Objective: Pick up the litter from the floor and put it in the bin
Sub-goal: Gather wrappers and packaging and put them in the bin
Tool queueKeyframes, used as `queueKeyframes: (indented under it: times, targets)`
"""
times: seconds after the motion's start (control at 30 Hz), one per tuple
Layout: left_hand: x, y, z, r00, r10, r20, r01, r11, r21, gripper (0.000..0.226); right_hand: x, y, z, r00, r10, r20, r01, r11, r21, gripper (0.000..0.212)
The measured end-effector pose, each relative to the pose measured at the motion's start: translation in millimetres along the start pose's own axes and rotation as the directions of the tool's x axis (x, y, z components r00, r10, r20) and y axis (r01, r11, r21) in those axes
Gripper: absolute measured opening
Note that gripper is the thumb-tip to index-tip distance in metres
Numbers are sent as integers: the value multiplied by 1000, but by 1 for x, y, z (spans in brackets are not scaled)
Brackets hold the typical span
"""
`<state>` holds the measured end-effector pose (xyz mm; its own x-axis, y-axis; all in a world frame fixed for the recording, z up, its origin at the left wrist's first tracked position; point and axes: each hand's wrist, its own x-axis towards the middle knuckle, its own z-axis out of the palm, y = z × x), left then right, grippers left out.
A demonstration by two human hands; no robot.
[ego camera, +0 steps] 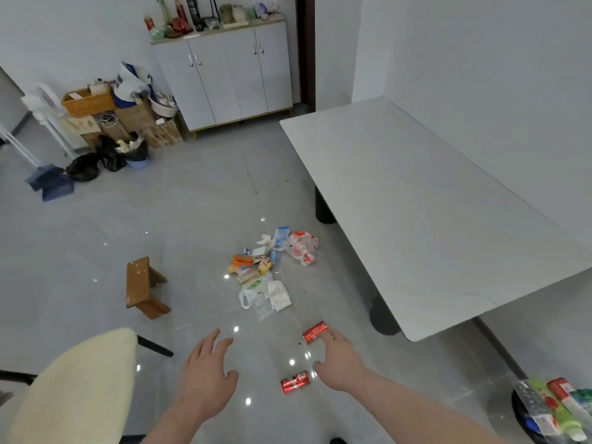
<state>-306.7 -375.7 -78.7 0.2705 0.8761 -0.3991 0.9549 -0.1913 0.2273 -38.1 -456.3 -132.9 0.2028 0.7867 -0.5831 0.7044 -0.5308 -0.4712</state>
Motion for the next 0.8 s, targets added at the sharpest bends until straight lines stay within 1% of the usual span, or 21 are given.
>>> queueKeyframes:
  times: [0.07, 0.13, 0.27, 0.37, 0.47, 0.63, 0.8]
  targets:
    - [29, -25, -17, 1000, 21, 9, -21, 1000, 2, 66, 26, -30, 5, 999, 24, -29, -24, 1000, 4, 66]
    - [58, -48, -33, 998, 61, 17, -62, 998, 18, 65, 52, -56, 15, 997, 58, -58, -57, 998, 13, 67]
    - [110, -105, -66, 987, 156, 46, -158, 986, 45, 65, 84, -115, 34, 981, 159, -112, -151, 986, 72, 63]
    - [145, -146, -90, 971, 224, 79, -231, 969, 91, 65, 94, -157, 46, 959, 235, -156, -216, 968, 131, 74]
    - [183, -174, -115, 958, 263, 116, -278, 951, 138, 66, 99, -191, 49, 943, 284, -172, -253, 950, 181, 74]
    - [252, -184, -146, 924, 353, 150, -373, 916, 144, 68, 128, -221, 44, 920, 343, -187, -301, 928, 222, 78]
    - [331, -177, -178, 898, 412, 155, -433, 890, 142, 69, 193, -250, 29, 898, 397, -188, -340, 899, 274, 78]
